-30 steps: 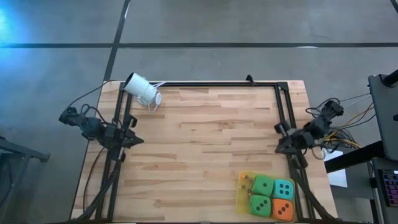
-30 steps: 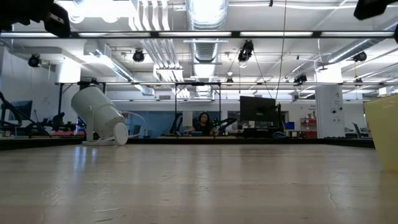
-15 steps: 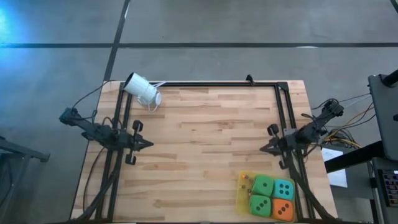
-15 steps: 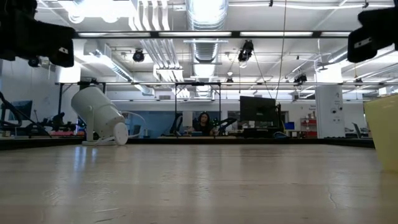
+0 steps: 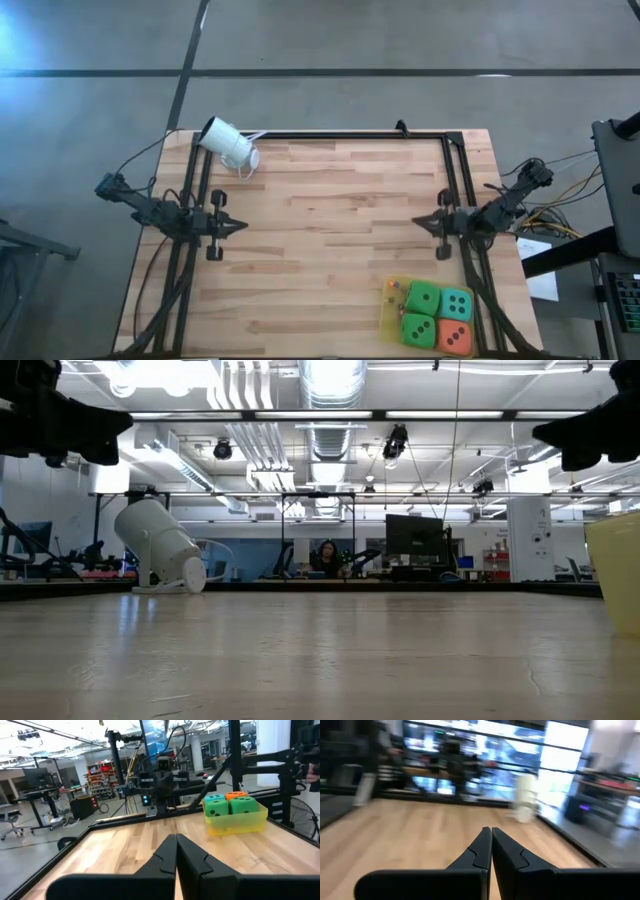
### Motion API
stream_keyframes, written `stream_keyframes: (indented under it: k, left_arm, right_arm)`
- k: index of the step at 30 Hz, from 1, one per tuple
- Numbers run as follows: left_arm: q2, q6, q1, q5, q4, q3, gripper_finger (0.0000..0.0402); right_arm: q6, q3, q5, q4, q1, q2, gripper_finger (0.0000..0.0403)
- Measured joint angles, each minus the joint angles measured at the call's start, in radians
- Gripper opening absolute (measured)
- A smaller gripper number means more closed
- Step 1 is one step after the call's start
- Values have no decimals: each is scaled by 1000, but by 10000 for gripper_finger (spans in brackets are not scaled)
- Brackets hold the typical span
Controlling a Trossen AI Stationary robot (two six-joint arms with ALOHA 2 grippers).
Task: Pick & Place Dice
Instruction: Return to Home Position
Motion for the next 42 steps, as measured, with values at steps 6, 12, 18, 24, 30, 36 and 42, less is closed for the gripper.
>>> stream_keyframes:
  k: [6,12,18,24,30,36,42]
  left_arm:
    - [0,-13,0,0,0,0,9]
    - [0,-34,0,0,0,0,9]
    - [0,-35,0,0,0,0,10]
    - [0,-35,0,0,0,0,10]
    - [0,-35,0,0,0,-1,10]
    - [0,-35,0,0,0,-1,10]
    - [0,-35,0,0,0,-1,10]
  right_arm:
    - [18,0,159,-7,-1,5,8]
    - [16,0,158,-6,0,4,8]
    - [16,0,156,-6,0,4,8]
    - [16,0,156,-6,0,4,8]
    - [16,0,156,-6,0,4,8]
    - [16,0,156,-6,0,4,8]
    - [16,0,156,-6,0,4,8]
